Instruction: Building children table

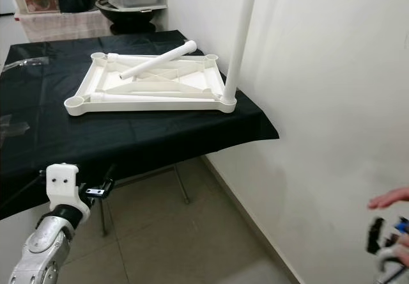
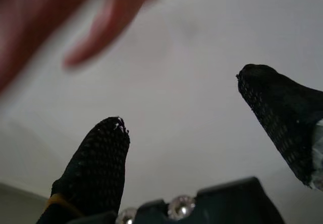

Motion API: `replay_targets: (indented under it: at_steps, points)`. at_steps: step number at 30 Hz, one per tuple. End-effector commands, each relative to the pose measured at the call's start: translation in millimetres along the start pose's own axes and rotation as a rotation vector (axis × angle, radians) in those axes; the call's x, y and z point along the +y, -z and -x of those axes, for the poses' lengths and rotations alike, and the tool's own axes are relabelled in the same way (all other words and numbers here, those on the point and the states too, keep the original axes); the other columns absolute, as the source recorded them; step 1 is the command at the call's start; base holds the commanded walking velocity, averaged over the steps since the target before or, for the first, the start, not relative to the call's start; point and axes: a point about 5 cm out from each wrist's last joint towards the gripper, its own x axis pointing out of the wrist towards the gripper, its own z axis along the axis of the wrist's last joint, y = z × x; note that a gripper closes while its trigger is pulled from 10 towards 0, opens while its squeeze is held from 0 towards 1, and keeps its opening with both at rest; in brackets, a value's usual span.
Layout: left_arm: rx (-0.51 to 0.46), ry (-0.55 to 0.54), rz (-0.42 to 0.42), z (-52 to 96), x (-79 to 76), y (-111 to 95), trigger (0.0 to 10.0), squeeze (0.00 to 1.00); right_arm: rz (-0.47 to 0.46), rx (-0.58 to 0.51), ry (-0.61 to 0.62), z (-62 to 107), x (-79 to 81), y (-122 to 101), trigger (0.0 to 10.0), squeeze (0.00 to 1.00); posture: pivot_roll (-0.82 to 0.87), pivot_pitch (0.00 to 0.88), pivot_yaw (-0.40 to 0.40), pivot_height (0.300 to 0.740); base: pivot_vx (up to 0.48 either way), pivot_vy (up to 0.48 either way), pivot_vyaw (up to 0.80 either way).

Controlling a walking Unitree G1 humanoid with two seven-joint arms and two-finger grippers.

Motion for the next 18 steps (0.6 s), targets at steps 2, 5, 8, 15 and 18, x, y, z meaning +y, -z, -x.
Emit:
replay_targets:
  at_steps: [2, 5, 8, 15, 18]
  points:
    - [0.039, 0.040, 0.019, 1.2, -12.1, 12, 10.0, 0.00, -0.006, 0.004, 0.061, 0.3, -18.7, 3, 10.0, 0.92, -0.16, 0.000, -0.086, 0.740, 0.000, 0.000, 0.00]
    - [0.082, 0.081, 0.008, 4.7, -22.4, 25, 10.0, 0.00, -0.007, -0.009, 0.079, 0.7, -23.4, 3, 10.0, 0.92, -0.16, 0.000, -0.075, 0.740, 0.000, 0.000, 0.00]
    - [0.078, 0.107, 0.011, 4.6, -20.2, 26, 10.0, 0.00, -0.006, -0.049, 0.084, 3.2, -23.0, -4, 10.0, 0.92, -0.17, 0.000, -0.054, 0.740, 0.000, 0.000, 0.00]
    - [0.070, 0.134, 0.002, 3.6, -21.1, 27, 10.0, 0.00, -0.014, -0.058, 0.102, 2.1, -29.4, -4, 10.0, 0.92, -0.17, 0.000, -0.052, 0.740, 0.000, 0.000, 0.00]
    - [0.067, 0.133, 0.000, 2.6, -21.1, 27, 10.0, 0.00, -0.016, -0.057, 0.101, 2.1, -29.7, -3, 10.0, 0.92, -0.17, 0.000, -0.052, 0.740, 0.000, 0.000, 0.00]
